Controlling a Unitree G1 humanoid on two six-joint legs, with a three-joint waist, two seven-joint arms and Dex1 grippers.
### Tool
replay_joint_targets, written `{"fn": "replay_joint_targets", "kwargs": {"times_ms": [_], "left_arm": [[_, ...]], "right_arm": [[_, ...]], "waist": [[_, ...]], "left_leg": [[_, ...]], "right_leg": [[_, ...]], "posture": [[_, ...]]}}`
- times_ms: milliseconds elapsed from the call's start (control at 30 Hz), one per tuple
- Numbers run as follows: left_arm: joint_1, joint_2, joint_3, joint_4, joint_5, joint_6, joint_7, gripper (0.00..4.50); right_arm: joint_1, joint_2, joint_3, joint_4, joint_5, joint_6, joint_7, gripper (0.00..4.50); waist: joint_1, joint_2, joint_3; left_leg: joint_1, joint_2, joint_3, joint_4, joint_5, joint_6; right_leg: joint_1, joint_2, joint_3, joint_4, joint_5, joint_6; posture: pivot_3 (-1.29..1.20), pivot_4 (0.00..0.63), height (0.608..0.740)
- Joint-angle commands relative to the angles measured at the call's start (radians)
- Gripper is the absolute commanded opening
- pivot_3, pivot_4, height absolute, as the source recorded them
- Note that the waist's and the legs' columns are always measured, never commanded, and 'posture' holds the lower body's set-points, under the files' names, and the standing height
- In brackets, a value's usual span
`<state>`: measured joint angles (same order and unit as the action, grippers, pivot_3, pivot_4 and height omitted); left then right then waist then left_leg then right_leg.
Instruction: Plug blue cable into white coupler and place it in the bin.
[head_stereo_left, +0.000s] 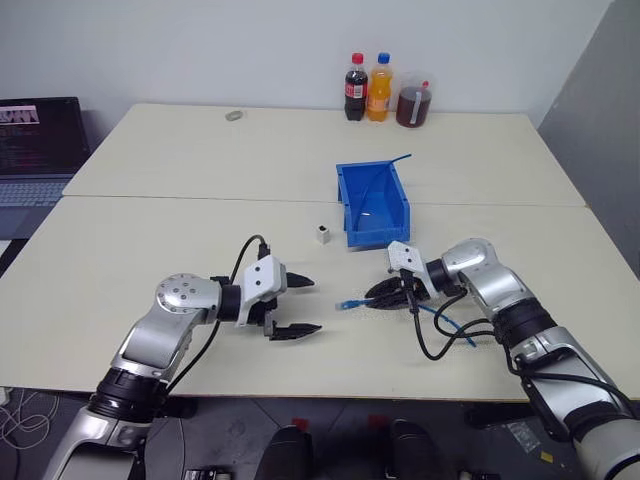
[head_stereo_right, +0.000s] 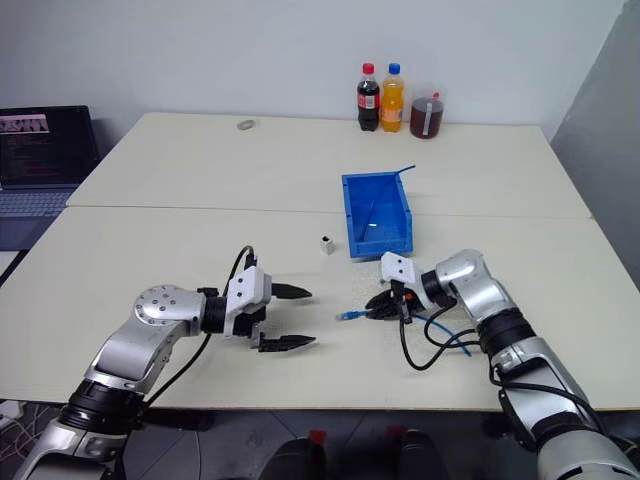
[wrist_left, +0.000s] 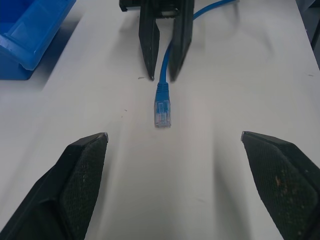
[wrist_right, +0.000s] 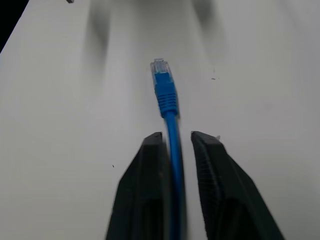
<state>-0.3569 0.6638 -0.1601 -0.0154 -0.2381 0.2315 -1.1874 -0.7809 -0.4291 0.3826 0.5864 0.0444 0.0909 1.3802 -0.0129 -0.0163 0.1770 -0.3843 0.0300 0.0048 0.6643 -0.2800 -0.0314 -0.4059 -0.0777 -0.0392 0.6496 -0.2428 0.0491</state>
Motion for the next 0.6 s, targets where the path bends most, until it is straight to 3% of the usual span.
{"fn": "replay_joint_targets", "kwargs": {"times_ms": [33,267,400,600], "left_arm": [[-0.027,-0.004,0.009,0.017,0.001,-0.022,0.004,4.5],[-0.074,-0.033,-0.033,0.09,0.019,-0.073,-0.036,4.5],[-0.116,-0.068,-0.075,0.176,0.06,-0.111,-0.04,4.5],[-0.162,-0.132,-0.104,0.251,0.077,-0.145,-0.051,4.5]], "right_arm": [[-0.014,-0.001,-0.011,-0.002,-0.014,-0.025,-0.003,2.16],[0.051,-0.103,-0.069,-0.279,0.077,0.174,0.039,3.99],[0.111,-0.162,-0.142,-0.501,0.164,0.356,-0.008,3.99],[0.169,-0.2,-0.198,-0.603,0.19,0.437,-0.099,3.99]], "waist": [[-0.001,0.0,0.0],[0.006,0.0,0.0],[0.011,0.0,0.0],[0.011,0.0,0.0]], "left_leg": [[0.0,0.0,0.0,0.0,0.0,0.0],[0.0,0.0,0.0,0.0,0.0,0.0],[0.0,0.0,0.0,0.0,0.0,0.0],[0.0,0.0,0.0,0.0,0.0,0.0]], "right_leg": [[0.0,0.0,0.0,0.0,0.0,0.0],[0.0,0.0,0.0,0.001,0.0,0.0],[0.0,0.0,-0.001,0.0,0.0,0.0],[0.0,0.0,-0.001,0.0,0.0,0.0]], "posture": [[0.0,0.15,0.74],[0.0,0.15,0.74],[0.0,0.15,0.74],[0.0,0.15,0.74]]}}
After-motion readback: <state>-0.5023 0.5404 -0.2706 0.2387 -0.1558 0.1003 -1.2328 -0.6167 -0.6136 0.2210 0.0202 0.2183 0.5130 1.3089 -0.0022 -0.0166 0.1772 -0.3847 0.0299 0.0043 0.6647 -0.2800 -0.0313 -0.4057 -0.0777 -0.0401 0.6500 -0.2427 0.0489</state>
